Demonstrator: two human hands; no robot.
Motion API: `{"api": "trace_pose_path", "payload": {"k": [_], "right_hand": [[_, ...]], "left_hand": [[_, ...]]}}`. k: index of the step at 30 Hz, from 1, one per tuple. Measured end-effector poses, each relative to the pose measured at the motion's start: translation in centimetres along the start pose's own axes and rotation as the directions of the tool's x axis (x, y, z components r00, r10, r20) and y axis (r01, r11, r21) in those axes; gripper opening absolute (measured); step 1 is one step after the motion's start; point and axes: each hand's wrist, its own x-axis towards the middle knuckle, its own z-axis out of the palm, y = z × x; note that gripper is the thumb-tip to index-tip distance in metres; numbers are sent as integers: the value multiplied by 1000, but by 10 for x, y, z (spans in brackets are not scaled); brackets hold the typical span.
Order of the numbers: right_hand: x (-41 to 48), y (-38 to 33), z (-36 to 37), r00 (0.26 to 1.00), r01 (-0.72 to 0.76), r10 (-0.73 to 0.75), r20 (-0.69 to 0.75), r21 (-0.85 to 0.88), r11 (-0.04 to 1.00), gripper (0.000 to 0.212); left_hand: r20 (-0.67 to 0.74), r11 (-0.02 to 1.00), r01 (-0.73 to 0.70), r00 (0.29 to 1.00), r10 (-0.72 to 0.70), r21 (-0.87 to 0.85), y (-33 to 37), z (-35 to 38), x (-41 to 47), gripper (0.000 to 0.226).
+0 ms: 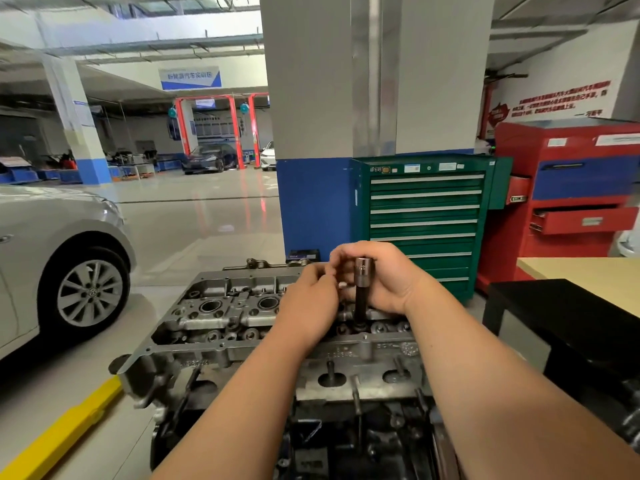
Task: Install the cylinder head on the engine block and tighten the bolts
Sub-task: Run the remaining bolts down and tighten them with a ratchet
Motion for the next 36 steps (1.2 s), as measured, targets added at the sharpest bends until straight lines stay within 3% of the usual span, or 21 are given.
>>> {"api": "trace_pose_path", "payload": {"k": [4, 6, 7, 8, 10, 11, 12, 13, 14, 16, 18, 21, 23, 26, 27, 29, 31, 32, 33, 35, 36], "right_hand": [[2, 5, 8, 997, -73, 73, 22, 25, 997, 37], [2, 8, 13, 995, -41, 42, -92, 11, 999, 48], [4, 11, 18, 974, 10, -14, -228, -16, 1000, 47], [5, 15, 23, 912, 68, -109, -395, -116, 991, 43], [9, 24, 37, 663, 90, -365, -654, -414, 906, 41], [11, 27, 44, 538, 83, -437, -721, -471, 878, 44], [11, 28, 51, 467, 82, -458, -756, -479, 874, 50], [10, 30, 53, 456, 98, -466, -758, -478, 873, 53], [8, 30, 53, 503, 115, -469, -726, -481, 869, 55], [1, 22, 38, 669, 106, -412, -618, -470, 876, 55], [-9, 7, 9, 748, 41, -304, -589, -417, 908, 60], [-20, -1, -31, 682, -80, -317, -659, -497, 864, 60], [-25, 7, -35, 688, -129, -378, -619, -617, 776, 52], [-28, 18, -31, 706, -119, -415, -574, -674, 729, 37], [-28, 19, -31, 714, -143, -417, -563, -700, 700, 34], [-26, 19, -32, 736, -196, -415, -536, -754, 627, 32], [-25, 21, -30, 754, -241, -398, -523, -784, 573, 33], [-24, 22, -30, 757, -250, -396, -520, -790, 561, 33], [-24, 22, -30, 760, -253, -395, -517, -794, 552, 33], [-24, 19, -31, 779, -257, -375, -503, -801, 540, 30], [-23, 19, -32, 797, -253, -360, -484, -810, 530, 26]], "left_hand": [[-98, 977, -174, 982, 162, -123, -1, -1, -11, 22], [-159, 952, -135, 983, 93, -276, 0, -7, -9, 24], [-178, 938, -117, 982, 60, -327, 0, -11, -7, 24], [-188, 933, -111, 981, 48, -342, 0, -12, -6, 23], [-193, 939, -123, 979, 62, -322, -1, -12, -6, 28], [-193, 944, -129, 979, 71, -304, -1, -11, -6, 27], [-195, 951, -138, 977, 85, -278, -1, -9, -7, 24], [-192, 958, -150, 976, 104, -244, -1, -8, -7, 21], [-189, 965, -176, 972, 139, -193, -2, -7, -8, 19], [-200, 962, -264, 949, 245, -72, -1, -1, -13, 15], [-209, 940, -342, 919, 334, 1, 7, 13, -16, 25], [-219, 939, -336, 924, 313, -75, 34, 48, -20, 27], [-296, 955, -231, 940, 170, -187, 50, 66, -14, 19], [-429, 952, -178, 902, 57, -249, 57, 66, -2, 43], [-385, 970, -168, 919, 88, -177, 56, 58, 3, 48], [-73, 985, -131, 990, 123, -116, 52, 39, 15, 49], [299, 896, 95, 953, 43, -433, 53, 22, 21, 49], [350, 849, 170, 936, 18, -499, 52, 22, 21, 50], [291, 842, 161, 957, -5, -514, 50, 28, 19, 49], [-132, 921, -34, 991, -20, -389, 47, 53, 4, 35], [-307, 922, -133, 952, 15, -364, 46, 65, -6, 28]]}}
